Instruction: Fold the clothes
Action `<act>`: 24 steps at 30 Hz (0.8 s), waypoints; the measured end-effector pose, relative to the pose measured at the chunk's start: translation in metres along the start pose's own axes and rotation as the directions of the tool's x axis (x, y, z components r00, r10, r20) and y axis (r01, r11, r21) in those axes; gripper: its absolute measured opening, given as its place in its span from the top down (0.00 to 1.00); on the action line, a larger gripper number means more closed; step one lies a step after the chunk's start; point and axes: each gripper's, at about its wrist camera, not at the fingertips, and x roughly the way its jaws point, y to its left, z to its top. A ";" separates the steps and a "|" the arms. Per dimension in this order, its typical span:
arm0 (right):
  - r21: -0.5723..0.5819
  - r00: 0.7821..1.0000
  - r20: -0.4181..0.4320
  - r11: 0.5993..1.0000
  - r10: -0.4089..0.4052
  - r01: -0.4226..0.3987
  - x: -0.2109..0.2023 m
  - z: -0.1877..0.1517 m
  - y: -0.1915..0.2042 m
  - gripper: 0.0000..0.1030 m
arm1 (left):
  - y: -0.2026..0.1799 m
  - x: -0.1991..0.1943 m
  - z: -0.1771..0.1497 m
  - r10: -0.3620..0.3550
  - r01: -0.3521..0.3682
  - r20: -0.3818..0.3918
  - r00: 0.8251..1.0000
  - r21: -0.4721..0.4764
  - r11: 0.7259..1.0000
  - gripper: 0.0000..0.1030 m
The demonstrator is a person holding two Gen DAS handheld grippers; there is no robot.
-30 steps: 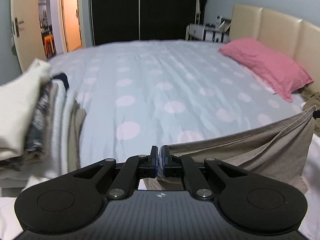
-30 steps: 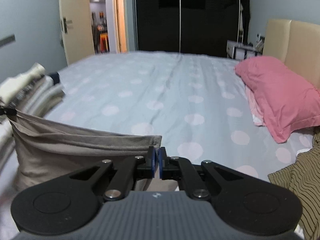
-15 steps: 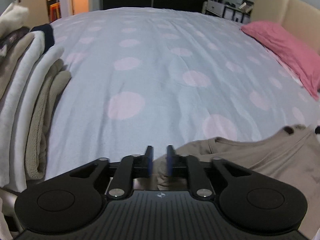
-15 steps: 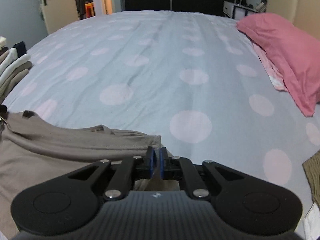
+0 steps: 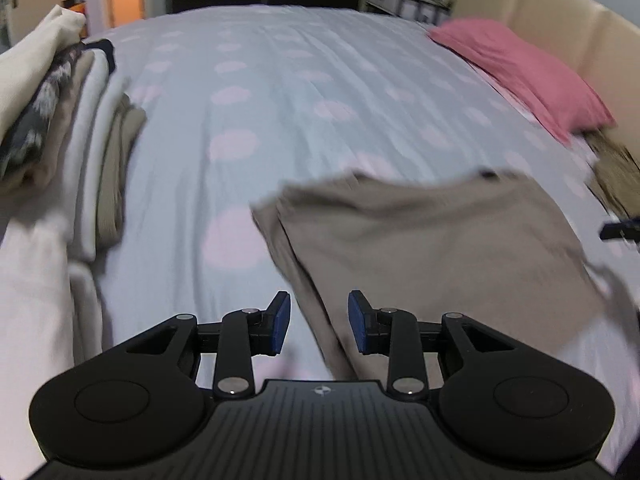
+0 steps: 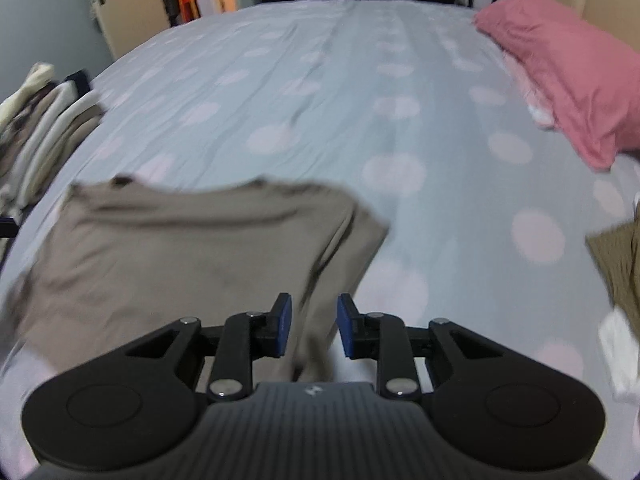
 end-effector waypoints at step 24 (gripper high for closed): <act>-0.203 0.999 -0.036 0.979 0.002 -0.009 0.004 -0.093 0.034 0.95 | -0.068 0.021 -0.089 0.036 -0.034 0.001 0.999 0.343 0.939 0.96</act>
